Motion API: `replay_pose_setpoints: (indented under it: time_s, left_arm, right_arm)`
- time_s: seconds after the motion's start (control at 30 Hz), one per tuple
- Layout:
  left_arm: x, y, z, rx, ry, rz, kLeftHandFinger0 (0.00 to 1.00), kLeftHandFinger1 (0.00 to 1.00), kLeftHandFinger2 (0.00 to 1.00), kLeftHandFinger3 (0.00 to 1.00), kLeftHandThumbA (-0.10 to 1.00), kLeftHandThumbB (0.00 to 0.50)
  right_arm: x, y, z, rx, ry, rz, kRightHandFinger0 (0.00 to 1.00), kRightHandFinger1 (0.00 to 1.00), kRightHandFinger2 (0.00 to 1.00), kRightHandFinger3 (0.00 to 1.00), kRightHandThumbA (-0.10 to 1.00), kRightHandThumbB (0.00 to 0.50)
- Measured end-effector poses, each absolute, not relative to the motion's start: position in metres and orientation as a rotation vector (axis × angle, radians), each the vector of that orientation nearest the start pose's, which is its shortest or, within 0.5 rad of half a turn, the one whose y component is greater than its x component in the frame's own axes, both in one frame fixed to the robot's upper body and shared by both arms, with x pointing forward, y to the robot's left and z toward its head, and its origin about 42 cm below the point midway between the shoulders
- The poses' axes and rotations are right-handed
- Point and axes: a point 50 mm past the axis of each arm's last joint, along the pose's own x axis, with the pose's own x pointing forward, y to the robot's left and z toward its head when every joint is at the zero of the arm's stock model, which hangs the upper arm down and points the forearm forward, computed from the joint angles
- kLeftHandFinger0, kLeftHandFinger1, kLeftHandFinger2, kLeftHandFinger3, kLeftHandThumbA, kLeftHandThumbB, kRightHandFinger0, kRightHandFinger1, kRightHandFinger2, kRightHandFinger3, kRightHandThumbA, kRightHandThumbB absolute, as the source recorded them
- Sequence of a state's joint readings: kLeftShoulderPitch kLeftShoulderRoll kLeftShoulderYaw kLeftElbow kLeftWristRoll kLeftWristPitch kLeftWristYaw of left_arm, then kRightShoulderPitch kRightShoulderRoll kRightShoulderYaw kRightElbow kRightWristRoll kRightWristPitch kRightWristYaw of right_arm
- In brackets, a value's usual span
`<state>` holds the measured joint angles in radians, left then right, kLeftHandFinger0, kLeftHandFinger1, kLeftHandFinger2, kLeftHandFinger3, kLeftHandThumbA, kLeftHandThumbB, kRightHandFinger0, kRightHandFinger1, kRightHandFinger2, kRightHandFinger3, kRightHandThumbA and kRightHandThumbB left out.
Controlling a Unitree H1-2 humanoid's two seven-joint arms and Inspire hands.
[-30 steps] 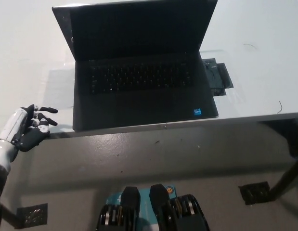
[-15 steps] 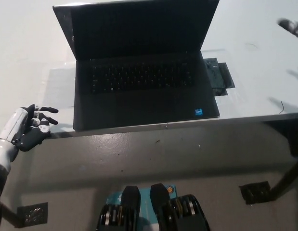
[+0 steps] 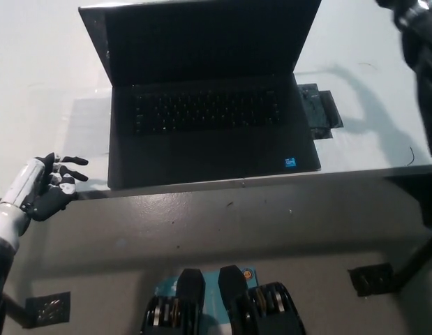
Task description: The robot uses its right hand to push down on the lid of a laptop kept in the middle of the desk to close it
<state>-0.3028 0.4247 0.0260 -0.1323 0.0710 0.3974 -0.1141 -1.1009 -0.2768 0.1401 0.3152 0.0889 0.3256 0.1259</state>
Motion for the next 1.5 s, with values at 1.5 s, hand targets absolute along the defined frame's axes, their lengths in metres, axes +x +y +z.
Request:
replay_pose_setpoints:
  time_s: [1.5]
  left_arm:
    - [0.372,0.316,0.236,0.502,-0.041,-0.042,0.31,0.38,0.51,0.62,-0.05,0.004]
  right_arm:
    - [0.524,-0.144,0.324,-0.487,-0.393,0.414,0.90,0.79,0.77,0.92,1.00,0.249]
